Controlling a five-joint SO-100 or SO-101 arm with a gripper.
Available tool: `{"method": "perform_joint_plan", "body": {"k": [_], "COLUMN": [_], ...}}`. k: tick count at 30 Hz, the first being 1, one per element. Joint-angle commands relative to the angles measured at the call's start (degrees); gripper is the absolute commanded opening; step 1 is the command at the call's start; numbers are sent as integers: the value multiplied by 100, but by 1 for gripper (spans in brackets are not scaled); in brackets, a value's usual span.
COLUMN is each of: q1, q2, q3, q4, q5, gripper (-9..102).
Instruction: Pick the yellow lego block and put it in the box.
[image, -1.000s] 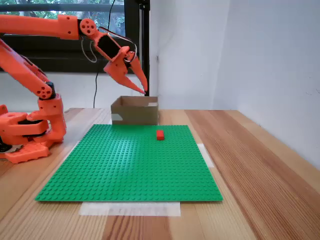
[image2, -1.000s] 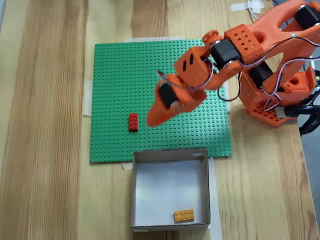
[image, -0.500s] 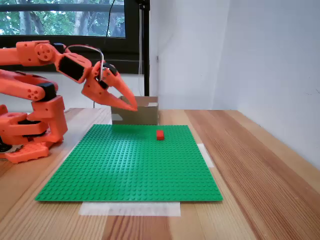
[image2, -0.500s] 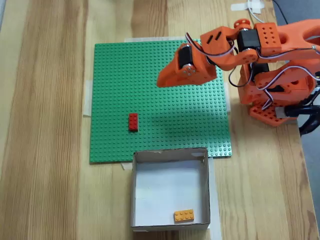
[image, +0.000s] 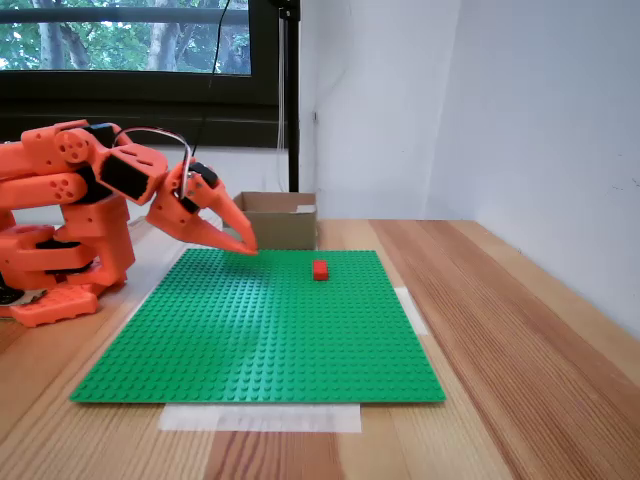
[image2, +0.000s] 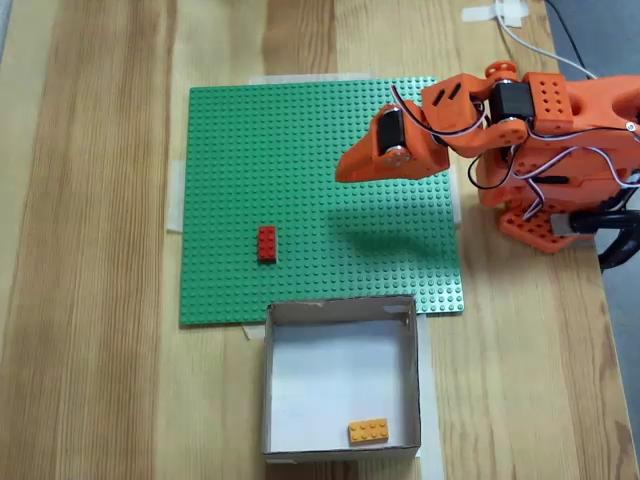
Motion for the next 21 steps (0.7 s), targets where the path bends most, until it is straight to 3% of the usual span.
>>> {"method": "perform_joint_plan", "body": {"k": [1,21], "q1": [-18,-53], "q2": [53,62], "q3": [62,70], "q4": [132,255], "q5": [-88,-123], "gripper": [-1,-1]}}
